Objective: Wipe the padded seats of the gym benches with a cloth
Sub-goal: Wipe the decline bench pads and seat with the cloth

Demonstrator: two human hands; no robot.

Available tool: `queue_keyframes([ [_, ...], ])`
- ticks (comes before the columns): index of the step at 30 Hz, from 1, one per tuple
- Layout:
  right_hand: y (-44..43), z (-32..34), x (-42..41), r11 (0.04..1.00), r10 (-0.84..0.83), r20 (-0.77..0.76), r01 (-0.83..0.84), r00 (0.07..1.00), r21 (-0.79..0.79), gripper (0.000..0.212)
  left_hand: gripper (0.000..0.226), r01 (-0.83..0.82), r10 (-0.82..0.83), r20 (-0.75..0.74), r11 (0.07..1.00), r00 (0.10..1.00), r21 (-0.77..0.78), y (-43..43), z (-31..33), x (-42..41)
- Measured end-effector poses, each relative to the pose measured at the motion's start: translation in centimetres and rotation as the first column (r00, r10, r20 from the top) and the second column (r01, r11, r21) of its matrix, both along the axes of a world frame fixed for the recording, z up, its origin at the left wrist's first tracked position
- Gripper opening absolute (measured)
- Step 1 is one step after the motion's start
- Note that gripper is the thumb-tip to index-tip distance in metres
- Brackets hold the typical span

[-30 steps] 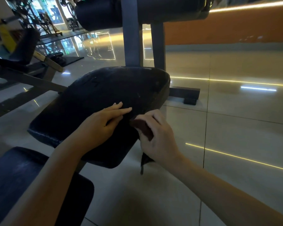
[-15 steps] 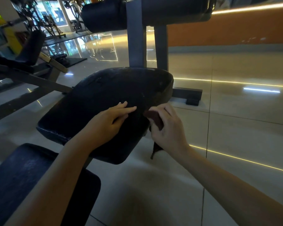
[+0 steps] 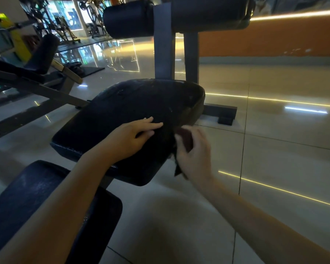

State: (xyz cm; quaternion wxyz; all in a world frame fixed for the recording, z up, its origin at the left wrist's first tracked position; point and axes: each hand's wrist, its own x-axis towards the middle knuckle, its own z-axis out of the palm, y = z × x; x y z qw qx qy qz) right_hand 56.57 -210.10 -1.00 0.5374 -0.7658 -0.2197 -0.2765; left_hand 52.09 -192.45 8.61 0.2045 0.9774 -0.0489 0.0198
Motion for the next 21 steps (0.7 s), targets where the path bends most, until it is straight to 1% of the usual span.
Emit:
queue_keyframes([
  [2,0.5,-0.8,-2.7,0.994,0.111,0.027,-0.110,0.994,-0.013,0.020,0.041,-0.001,0.000,-0.019,1.000,1.000,-0.008,0.2,0.5,0.2],
  [4,0.7,-1.0,-4.0,0.982,0.187,0.061,-0.184,0.981,-0.043,0.020,0.040,0.003,-0.004,-0.035,1.000,0.999,-0.020,0.2,0.7,0.2],
  [6,0.8,-0.9,-4.7,0.971,0.233,0.090,-0.227,0.968,-0.080,0.023,0.039,0.006,-0.009,-0.048,0.998,0.999,-0.061,0.3,0.7,0.2],
  [8,0.7,-0.9,-4.9,0.965,0.248,0.130,-0.233,0.960,-0.124,0.022,0.038,0.001,-0.007,-0.046,0.992,0.999,-0.124,0.6,0.7,0.1],
  [10,0.7,-0.4,-3.9,0.981,0.180,0.124,-0.169,0.976,-0.094,0.022,0.040,-0.012,0.007,-0.029,0.984,1.000,-0.175,0.9,0.8,0.0],
  [13,1.7,1.2,-0.7,0.996,-0.040,0.021,0.038,0.999,0.085,0.025,0.047,-0.048,0.046,-0.016,0.970,0.999,-0.238,2.0,0.8,-0.7],
  [14,2.3,1.6,-0.2,0.992,-0.073,0.011,0.071,0.997,0.108,0.025,0.047,-0.057,0.055,-0.013,0.968,0.998,-0.246,2.5,0.7,-1.0],
  [16,3.6,1.3,-0.8,0.992,-0.078,0.064,0.071,0.995,0.105,0.028,0.046,-0.066,0.067,-0.007,0.966,0.998,-0.251,3.4,0.6,-1.6],
  [18,4.2,1.0,-3.1,0.998,0.004,0.163,-0.015,0.987,0.068,0.027,0.043,-0.079,0.077,-0.018,0.964,0.997,-0.255,4.2,0.7,-1.8],
  [20,4.2,0.7,-5.1,0.989,0.149,0.254,-0.143,0.956,-0.042,0.023,0.042,-0.089,0.084,-0.031,0.958,0.996,-0.273,4.5,0.8,-2.0],
  [21,4.1,0.7,-5.6,0.977,0.207,0.272,-0.183,0.940,-0.111,0.021,0.042,-0.088,0.082,-0.030,0.955,0.996,-0.285,4.5,0.8,-2.1],
])
